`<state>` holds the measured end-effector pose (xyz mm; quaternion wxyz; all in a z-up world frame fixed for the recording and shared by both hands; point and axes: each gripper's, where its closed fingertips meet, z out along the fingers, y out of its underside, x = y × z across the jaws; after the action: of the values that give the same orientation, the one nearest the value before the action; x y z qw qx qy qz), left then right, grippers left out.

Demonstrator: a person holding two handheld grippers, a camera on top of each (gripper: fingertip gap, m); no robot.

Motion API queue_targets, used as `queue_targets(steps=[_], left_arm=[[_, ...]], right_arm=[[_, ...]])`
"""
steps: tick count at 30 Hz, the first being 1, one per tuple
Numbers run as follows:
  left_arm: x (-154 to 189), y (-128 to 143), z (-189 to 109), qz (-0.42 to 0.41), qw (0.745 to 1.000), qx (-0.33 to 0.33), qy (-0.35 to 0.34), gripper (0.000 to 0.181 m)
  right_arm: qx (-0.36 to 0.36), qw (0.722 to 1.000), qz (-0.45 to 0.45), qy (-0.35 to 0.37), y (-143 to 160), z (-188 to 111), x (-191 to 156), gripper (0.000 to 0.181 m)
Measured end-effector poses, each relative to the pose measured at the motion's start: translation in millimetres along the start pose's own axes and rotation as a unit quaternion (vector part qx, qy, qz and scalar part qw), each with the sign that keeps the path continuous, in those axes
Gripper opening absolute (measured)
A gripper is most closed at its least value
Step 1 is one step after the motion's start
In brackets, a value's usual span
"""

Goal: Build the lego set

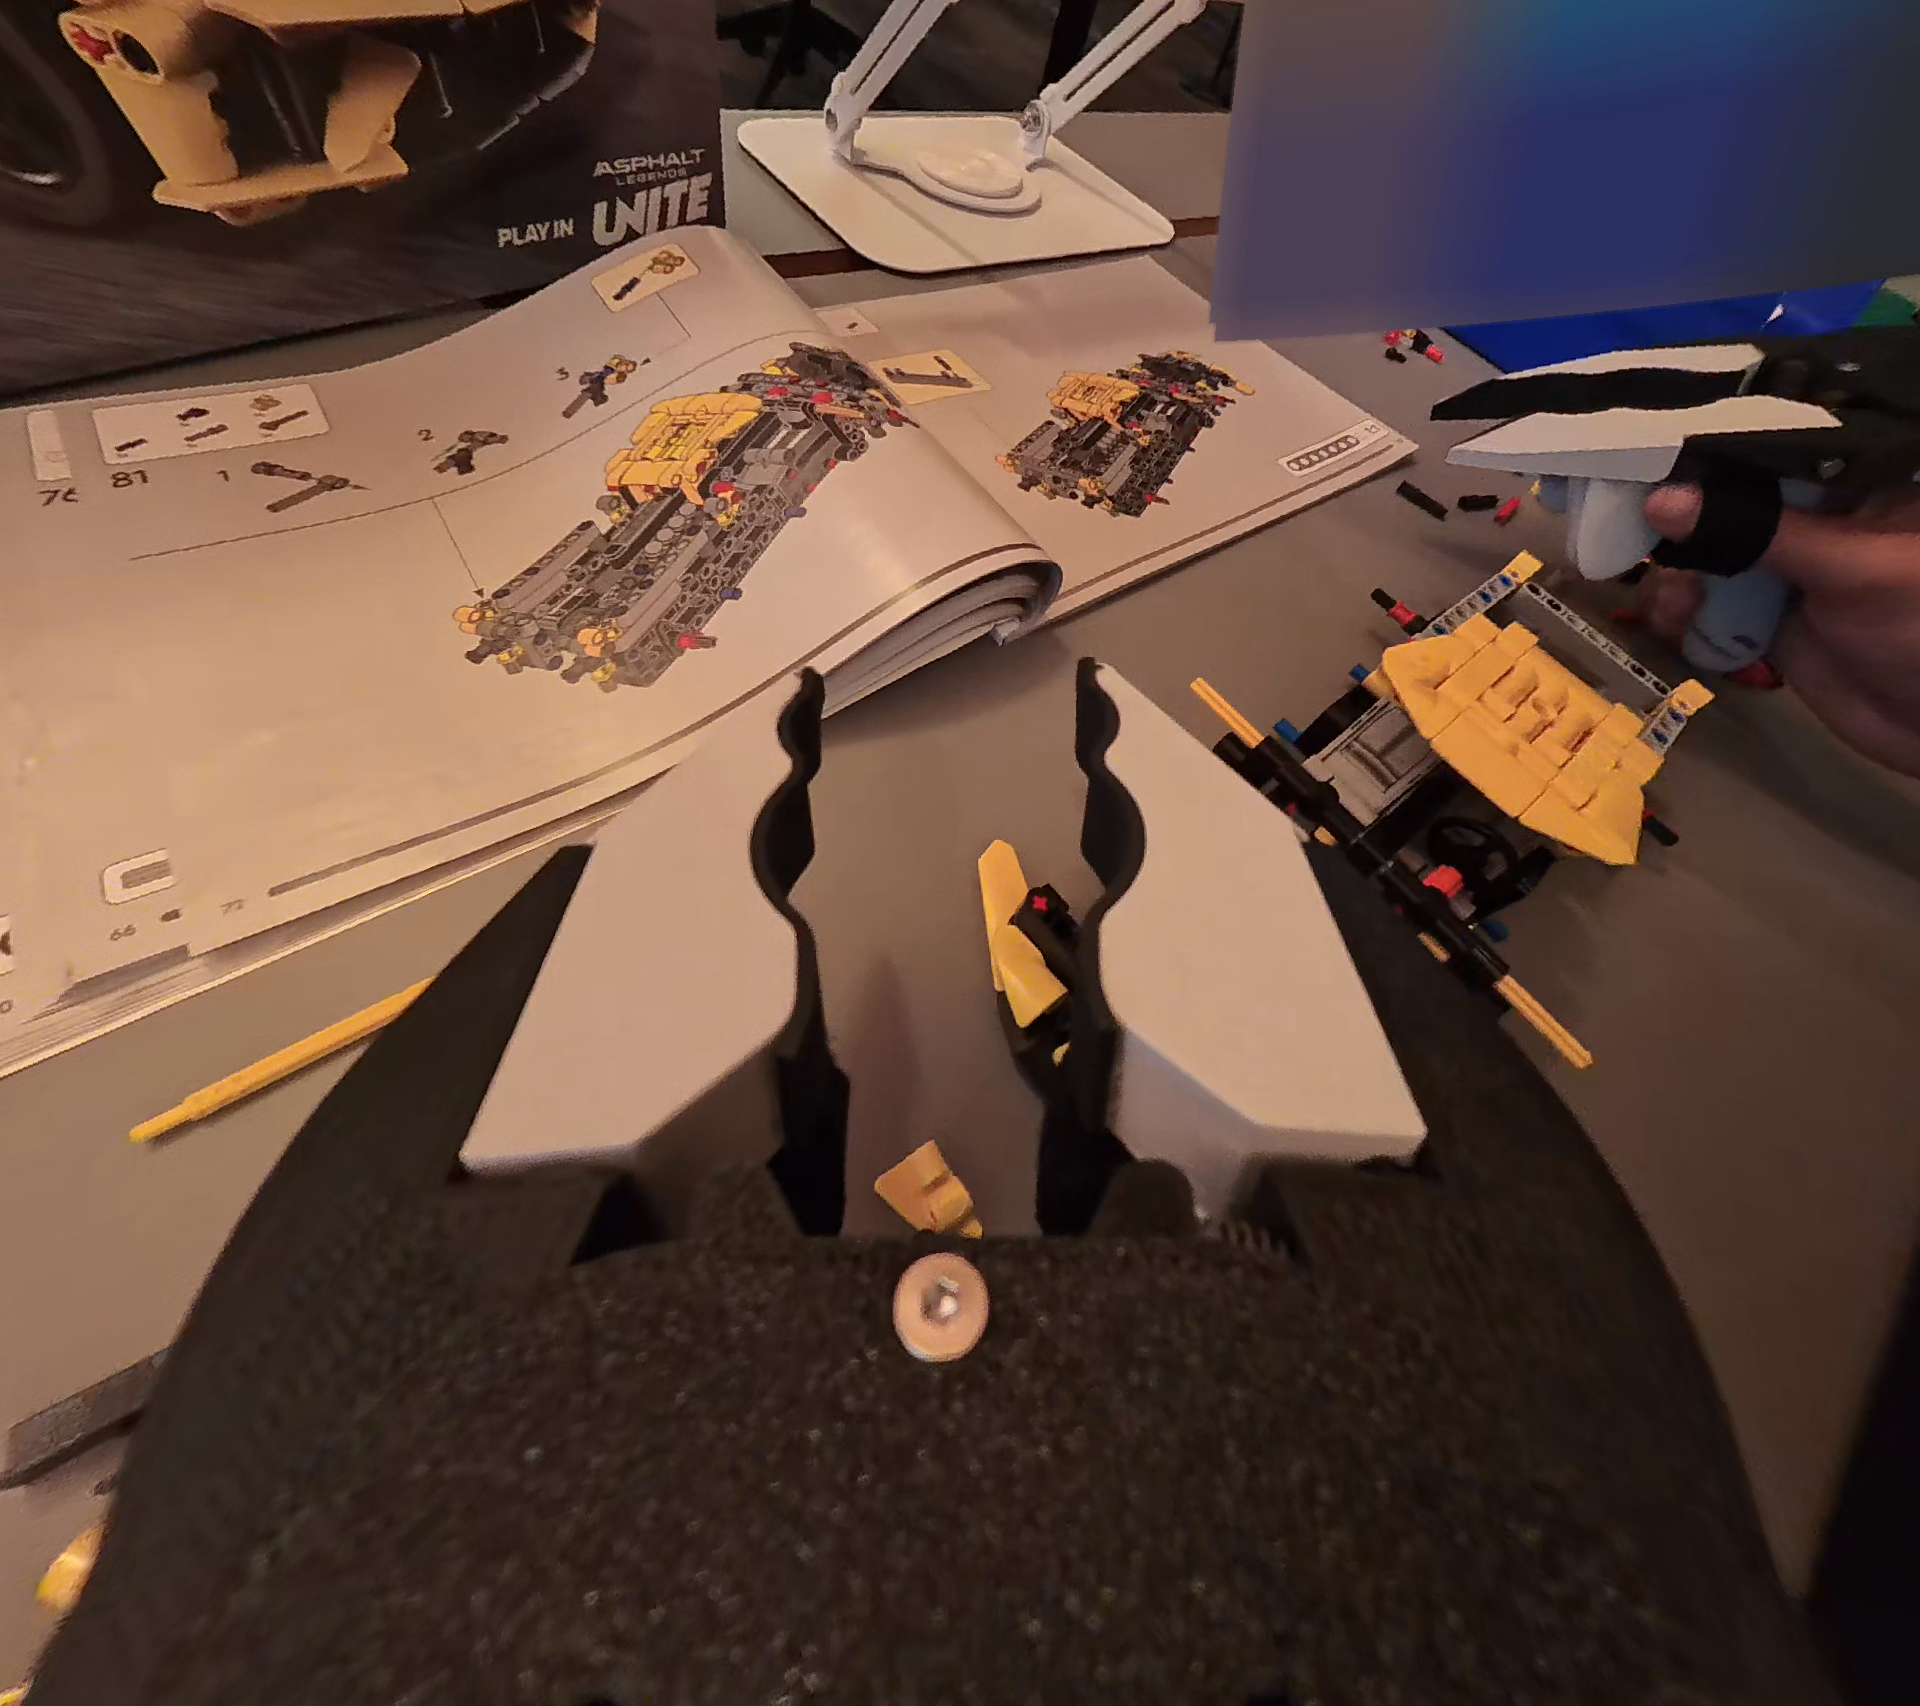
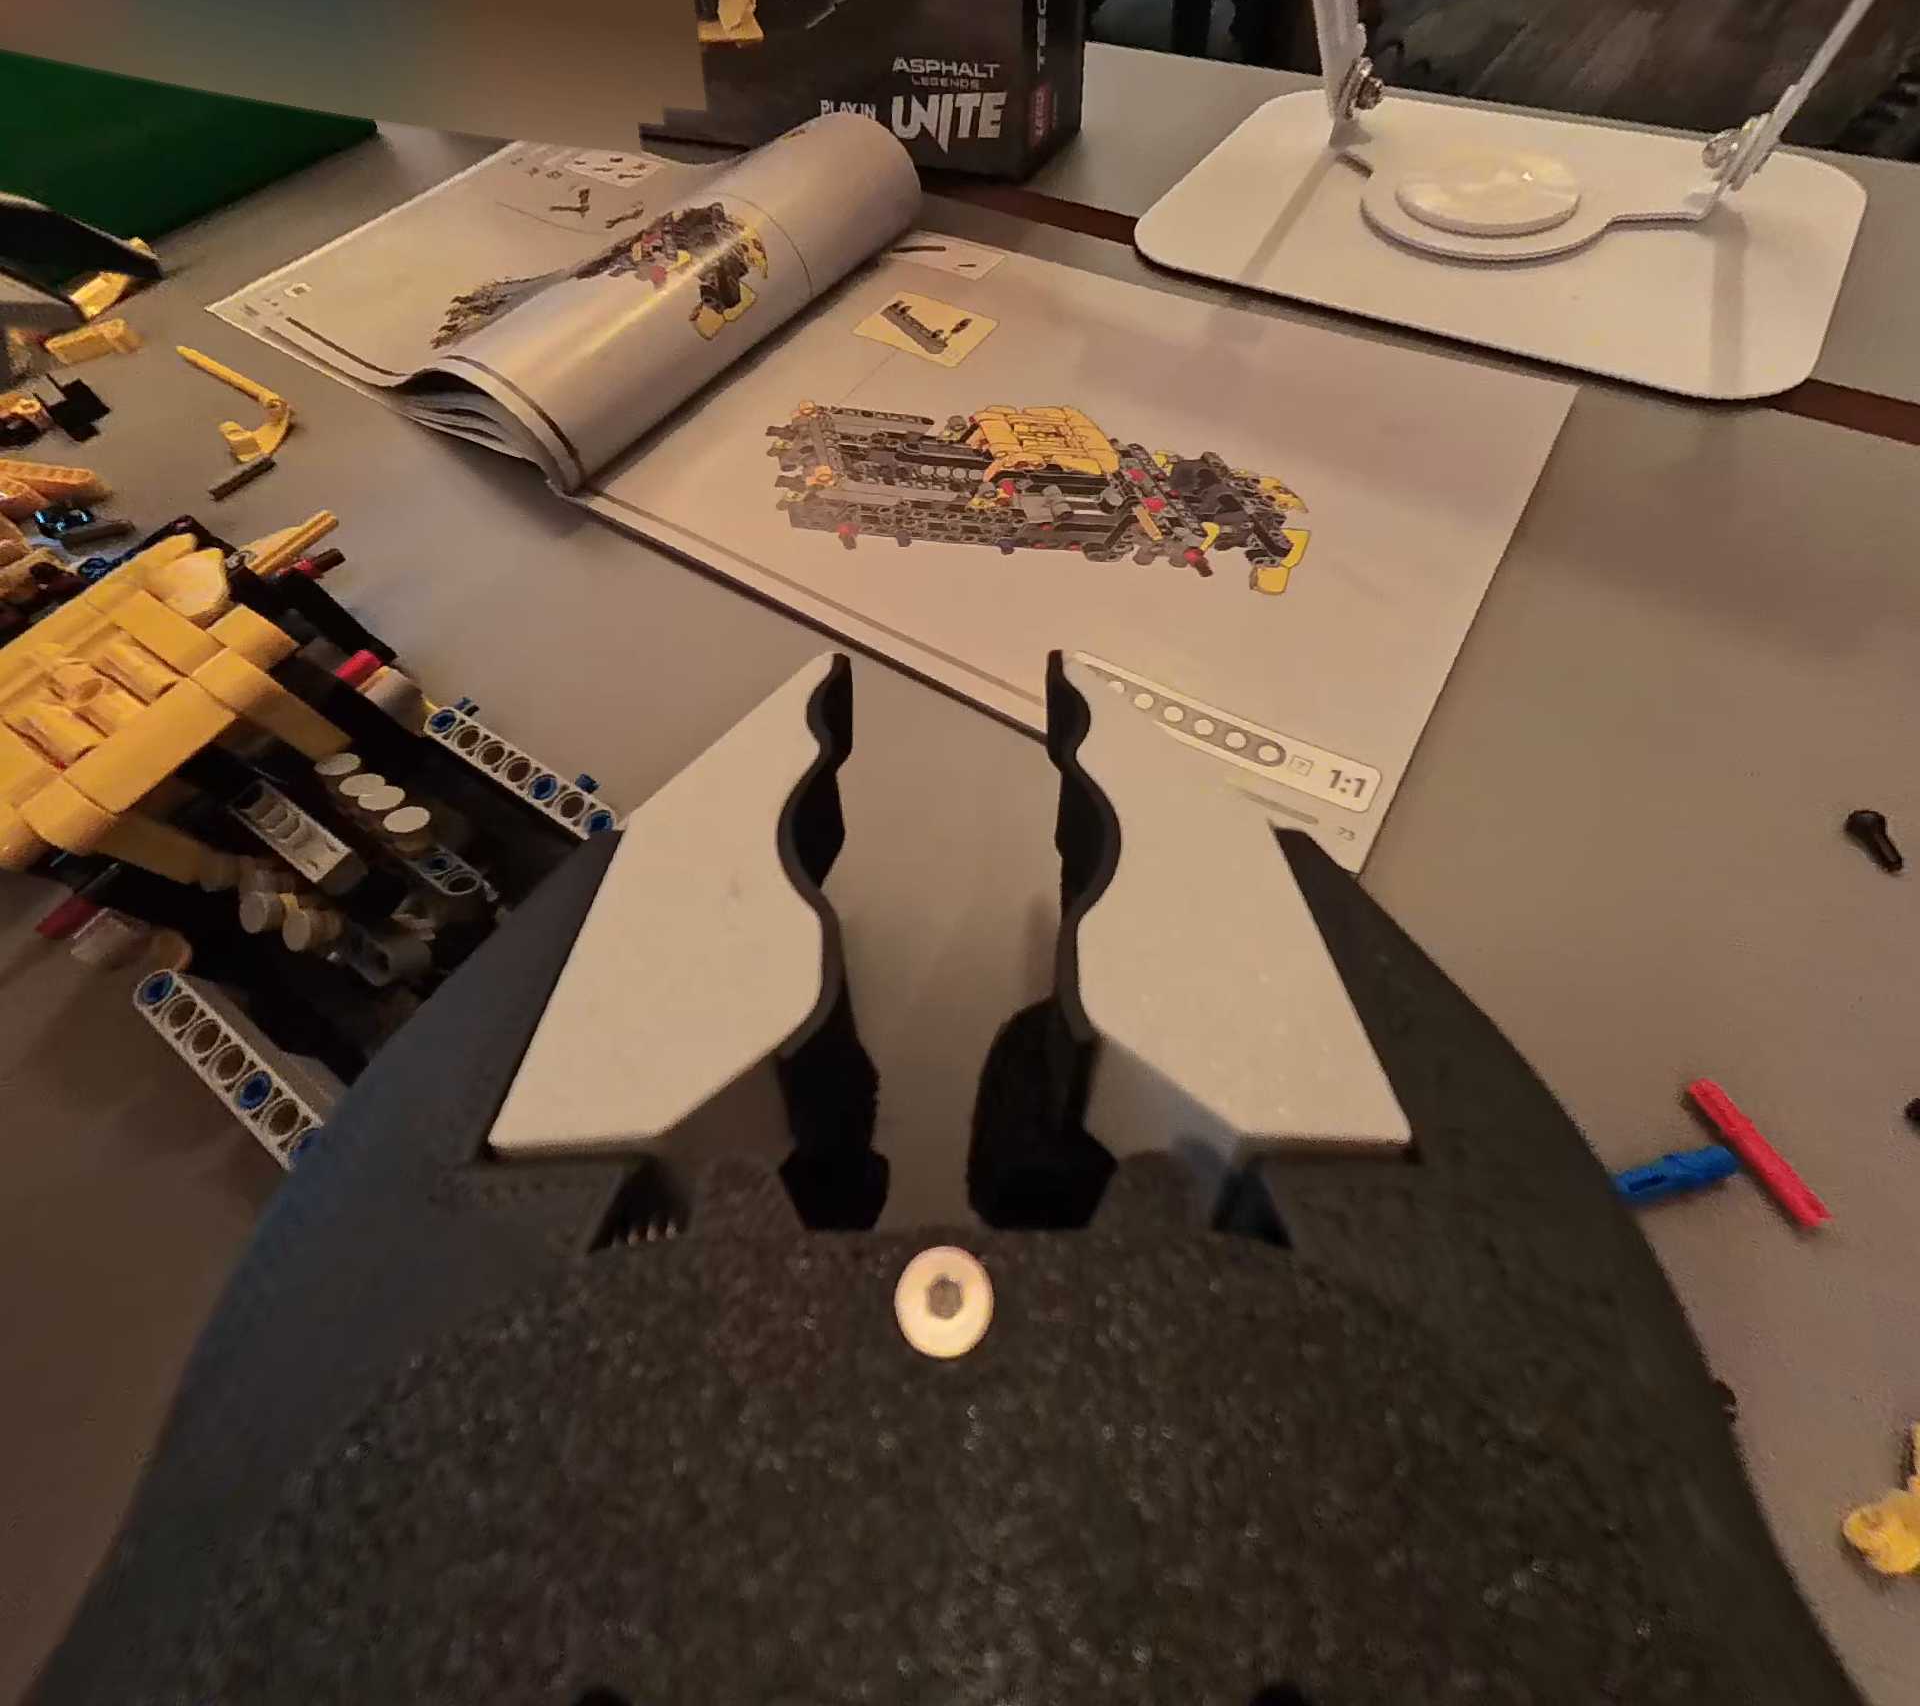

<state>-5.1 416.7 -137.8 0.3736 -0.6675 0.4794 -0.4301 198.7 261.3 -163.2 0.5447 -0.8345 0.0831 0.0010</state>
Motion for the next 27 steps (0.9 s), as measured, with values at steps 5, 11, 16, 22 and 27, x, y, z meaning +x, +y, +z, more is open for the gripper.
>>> queue_targets(steps=[5,11,16,22,27], left_arm=[[3.1,0.1,1.5,-0.007,1.0,0.0,0.011,0.049],[3.8,-0.7,0.5,-0.008,1.0,0.002,0.012,0.049],[4.1,-0.5,0.7,-0.005,1.0,0.002,0.012,0.049],[6.4,1.2,1.4,-0.005,1.0,-0.003,0.017,0.049],[5.9,1.3,-0.2,0.0,1.0,-0.002,0.012,0.049]], right_arm=[[0.0,1.0,-0.011,0.001,-2.0,-1.3,-2.1,0.035],[0.0,1.0,-0.009,0.002,-2.1,-2.9,-1.8,0.035],[-0.001,1.0,-0.01,0.002,-1.5,-3.2,-1.7,0.034],[-0.002,1.0,-0.006,0.001,-1.2,-3.7,-1.2,0.034],[-0.004,1.0,-0.004,-0.001,0.1,-3.7,-1.6,0.034]])
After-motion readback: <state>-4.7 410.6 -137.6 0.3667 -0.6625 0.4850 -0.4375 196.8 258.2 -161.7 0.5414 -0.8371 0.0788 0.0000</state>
